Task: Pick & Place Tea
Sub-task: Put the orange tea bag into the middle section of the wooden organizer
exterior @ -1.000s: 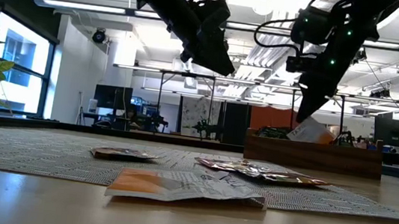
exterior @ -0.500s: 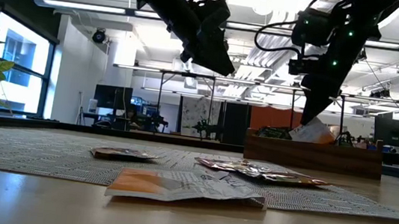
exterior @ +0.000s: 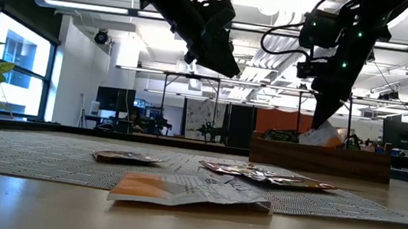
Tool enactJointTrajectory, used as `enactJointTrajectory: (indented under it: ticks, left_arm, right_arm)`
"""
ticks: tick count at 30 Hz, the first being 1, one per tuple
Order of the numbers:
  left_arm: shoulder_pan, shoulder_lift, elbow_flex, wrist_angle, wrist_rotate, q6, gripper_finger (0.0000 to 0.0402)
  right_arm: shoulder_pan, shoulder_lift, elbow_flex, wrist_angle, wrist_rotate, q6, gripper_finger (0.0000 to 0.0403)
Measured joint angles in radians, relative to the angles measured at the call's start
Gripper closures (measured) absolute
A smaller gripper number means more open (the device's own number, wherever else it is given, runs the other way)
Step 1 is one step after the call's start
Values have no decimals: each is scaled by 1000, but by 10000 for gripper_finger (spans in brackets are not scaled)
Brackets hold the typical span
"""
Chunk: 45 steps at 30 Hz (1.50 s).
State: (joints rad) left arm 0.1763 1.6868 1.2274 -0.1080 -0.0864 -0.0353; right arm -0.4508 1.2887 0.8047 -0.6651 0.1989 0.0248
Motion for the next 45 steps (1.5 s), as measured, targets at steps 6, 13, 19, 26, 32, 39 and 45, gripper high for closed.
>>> enactJointTrajectory:
  ticks: [6, 13, 19, 26, 32, 39, 45]
  left_arm:
    - [0, 0, 0, 0, 0, 0, 273]
    - [0, 0, 0, 0, 0, 0, 273]
    - [0, 0, 0, -8, 0, 0, 273]
    - [0, 0, 0, -15, 0, 0, 273]
    - [0, 0, 0, -15, 0, 0, 273]
    - [0, 0, 0, -17, 0, 2, 273]
    - [0, 0, 0, -22, 0, 2, 273]
  right_arm:
    - [15, -65, 0, 4, 48, 32, 397]
    - [15, -169, -14, 25, 47, 145, 400]
    - [47, -197, -170, 249, 61, 236, 401]
    - [142, -197, -316, 460, 276, 292, 401]
    - [220, -198, -361, 514, 308, 335, 402]
    - [293, -237, -363, 505, 291, 334, 376]
    - [306, -343, -362, 450, 206, 334, 338]
